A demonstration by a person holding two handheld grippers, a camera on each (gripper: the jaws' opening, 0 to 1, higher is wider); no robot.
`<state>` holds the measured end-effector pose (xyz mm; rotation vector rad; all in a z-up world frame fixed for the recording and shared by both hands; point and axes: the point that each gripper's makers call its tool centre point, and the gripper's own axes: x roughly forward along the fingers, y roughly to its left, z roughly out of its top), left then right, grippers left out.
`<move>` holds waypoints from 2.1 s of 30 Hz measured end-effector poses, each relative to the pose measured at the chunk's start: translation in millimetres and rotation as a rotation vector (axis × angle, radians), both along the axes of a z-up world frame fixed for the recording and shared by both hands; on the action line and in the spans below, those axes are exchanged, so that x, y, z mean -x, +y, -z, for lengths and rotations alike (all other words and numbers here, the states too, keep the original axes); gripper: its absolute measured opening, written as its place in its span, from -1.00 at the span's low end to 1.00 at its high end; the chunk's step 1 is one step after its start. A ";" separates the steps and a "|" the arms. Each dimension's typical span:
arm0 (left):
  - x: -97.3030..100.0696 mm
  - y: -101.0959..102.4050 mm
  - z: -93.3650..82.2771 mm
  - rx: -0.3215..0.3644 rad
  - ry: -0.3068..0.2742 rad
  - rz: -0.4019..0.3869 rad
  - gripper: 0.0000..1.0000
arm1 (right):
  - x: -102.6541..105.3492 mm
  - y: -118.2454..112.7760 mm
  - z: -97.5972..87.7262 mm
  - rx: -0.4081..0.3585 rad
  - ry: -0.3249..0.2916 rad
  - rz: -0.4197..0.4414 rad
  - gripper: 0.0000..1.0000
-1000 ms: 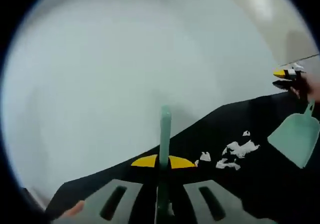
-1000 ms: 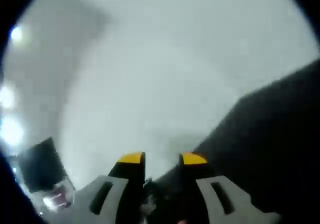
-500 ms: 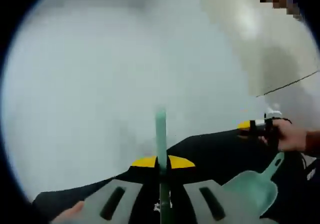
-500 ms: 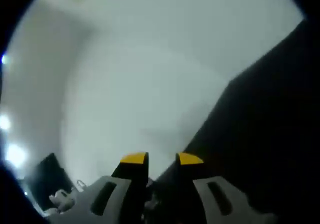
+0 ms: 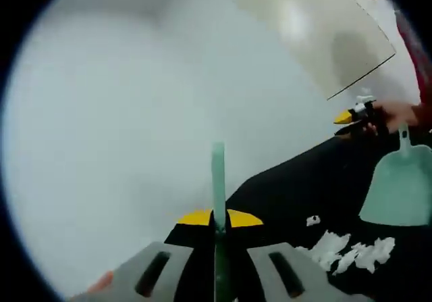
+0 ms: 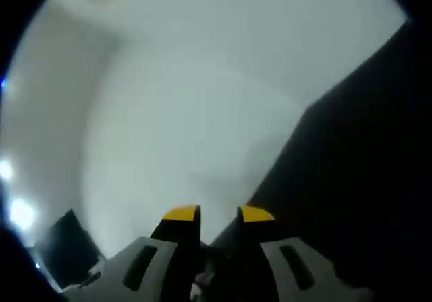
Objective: Pick up the broom and sweep the trash on the tabletop into the dustpan.
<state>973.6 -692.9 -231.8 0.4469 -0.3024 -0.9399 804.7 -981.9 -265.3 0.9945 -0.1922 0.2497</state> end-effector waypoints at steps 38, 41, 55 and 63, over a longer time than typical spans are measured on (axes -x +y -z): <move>143.1 -14.5 -39.0 -0.027 0.245 0.118 -0.90 | 3.5 -3.8 -2.9 -0.053 -0.019 -0.015 -0.53; 111.8 -3.1 -30.5 0.006 0.253 0.012 -0.91 | 2.8 -4.3 -2.6 -0.054 -0.018 -0.015 -0.53; 72.3 -9.9 3.5 0.066 0.359 -0.052 -0.92 | 3.1 -5.0 -2.6 -0.065 -0.025 -0.018 -0.53; 155.3 -51.6 18.9 -0.151 0.249 0.011 -0.91 | 4.3 -6.6 -4.2 -0.083 -0.034 -0.020 -0.53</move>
